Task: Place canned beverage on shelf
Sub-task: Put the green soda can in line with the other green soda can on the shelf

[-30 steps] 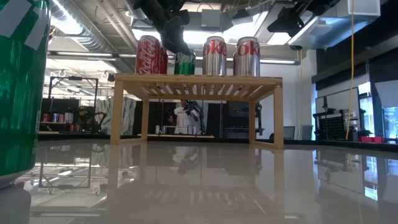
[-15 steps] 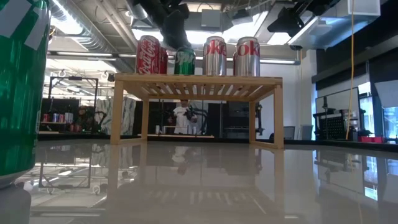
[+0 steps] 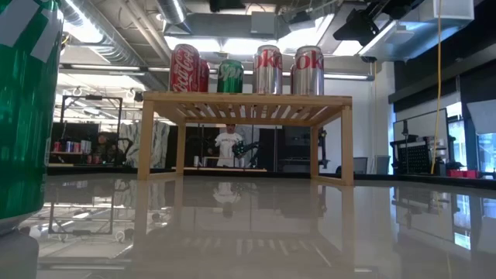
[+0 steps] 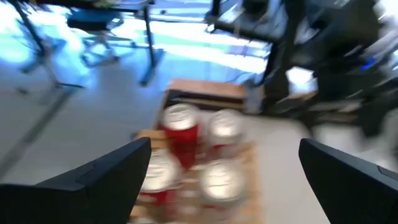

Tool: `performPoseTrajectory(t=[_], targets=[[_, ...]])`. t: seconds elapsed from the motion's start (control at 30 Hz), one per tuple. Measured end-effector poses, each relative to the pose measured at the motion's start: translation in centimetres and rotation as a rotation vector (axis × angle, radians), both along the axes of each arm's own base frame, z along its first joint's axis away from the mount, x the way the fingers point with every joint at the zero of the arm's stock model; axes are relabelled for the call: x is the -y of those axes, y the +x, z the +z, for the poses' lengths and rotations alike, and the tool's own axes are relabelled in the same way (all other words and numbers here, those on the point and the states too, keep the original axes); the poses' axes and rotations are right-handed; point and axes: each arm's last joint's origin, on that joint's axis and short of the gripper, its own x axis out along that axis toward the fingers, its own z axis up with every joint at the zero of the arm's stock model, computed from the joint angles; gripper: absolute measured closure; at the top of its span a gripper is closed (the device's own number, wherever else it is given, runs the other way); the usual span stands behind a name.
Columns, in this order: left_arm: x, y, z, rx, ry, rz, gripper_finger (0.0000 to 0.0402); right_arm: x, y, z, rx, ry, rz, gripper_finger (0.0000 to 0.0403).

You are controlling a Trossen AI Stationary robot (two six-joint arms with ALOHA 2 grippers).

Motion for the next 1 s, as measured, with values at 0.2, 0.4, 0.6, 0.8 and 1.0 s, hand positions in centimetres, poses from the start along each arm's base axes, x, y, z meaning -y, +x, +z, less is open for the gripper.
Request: performPoseTrajectory(t=[0.2, 0.4, 0.6, 0.8, 1.0], targets=[[3.1, 0.0, 2.6, 0.103, -0.257, -0.122, 0.0003, 0.0, 0.0, 0.0, 0.000, 0.000, 0.000, 0.0017], [7.9, 1.5, 2.5, 0.042, -0.426, -0.311, 0.0005, 0.0, 0.0, 0.0, 0.000, 0.000, 0.000, 0.0017], [14.1, 2.7, 0.8, -0.170, -0.324, -0.262, 0.0006, 0.0, 0.0, 0.0, 0.000, 0.000, 0.000, 0.0017], [20.8, 2.1, -0.7, -0.379, -0.236, -0.080, 0.0006, 0.0, 0.0, 0.0, 0.000, 0.000, 0.000, 0.0017], [27.9, 1.1, -2.4, -0.476, -0.301, 0.002, 0.0006, 0.0, 0.0, 0.0, 0.000, 0.000, 0.000, 0.0017]])
